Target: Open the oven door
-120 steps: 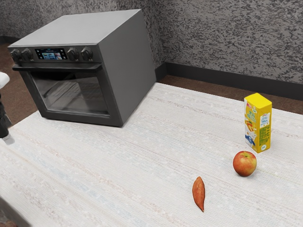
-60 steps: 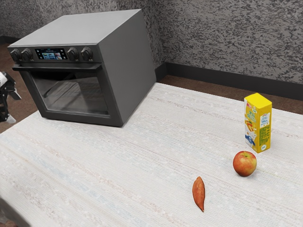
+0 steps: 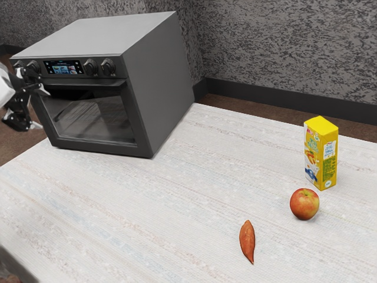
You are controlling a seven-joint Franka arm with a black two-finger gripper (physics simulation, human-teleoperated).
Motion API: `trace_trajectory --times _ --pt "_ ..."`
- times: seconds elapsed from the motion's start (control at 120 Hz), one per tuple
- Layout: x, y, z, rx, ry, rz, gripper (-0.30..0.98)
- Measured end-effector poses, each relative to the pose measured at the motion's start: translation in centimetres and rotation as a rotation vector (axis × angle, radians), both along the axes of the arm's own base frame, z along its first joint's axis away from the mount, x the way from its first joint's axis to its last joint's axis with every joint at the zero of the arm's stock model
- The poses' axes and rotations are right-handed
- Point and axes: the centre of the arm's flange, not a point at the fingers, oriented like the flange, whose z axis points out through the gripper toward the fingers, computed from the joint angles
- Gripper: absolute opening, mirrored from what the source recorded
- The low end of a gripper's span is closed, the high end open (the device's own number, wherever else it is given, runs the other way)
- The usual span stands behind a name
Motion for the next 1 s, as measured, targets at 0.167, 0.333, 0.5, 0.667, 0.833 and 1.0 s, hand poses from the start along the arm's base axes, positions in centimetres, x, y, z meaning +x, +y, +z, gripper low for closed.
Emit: trace_trajectory --times 0.167,0.333,0.5,0.667,0.833,1.0 --pt "3.1 1.0 2.6 0.058 -0.026 -0.011 0.69" --pt "3.4 5.0 2.6 0.028 0.003 0.050 0.69" --pt "6.5 4.4 2.5 0.054 0.044 -0.001 0.69" --pt "9.4 2.8 2.0 0.070 0.068 -0.069 0.69" --pt "9.2 4.6 0.8 0.054 0.076 -0.064 0.69" --pt "10.4 4.6 1.1 0.063 0.059 -0.086 0.69"
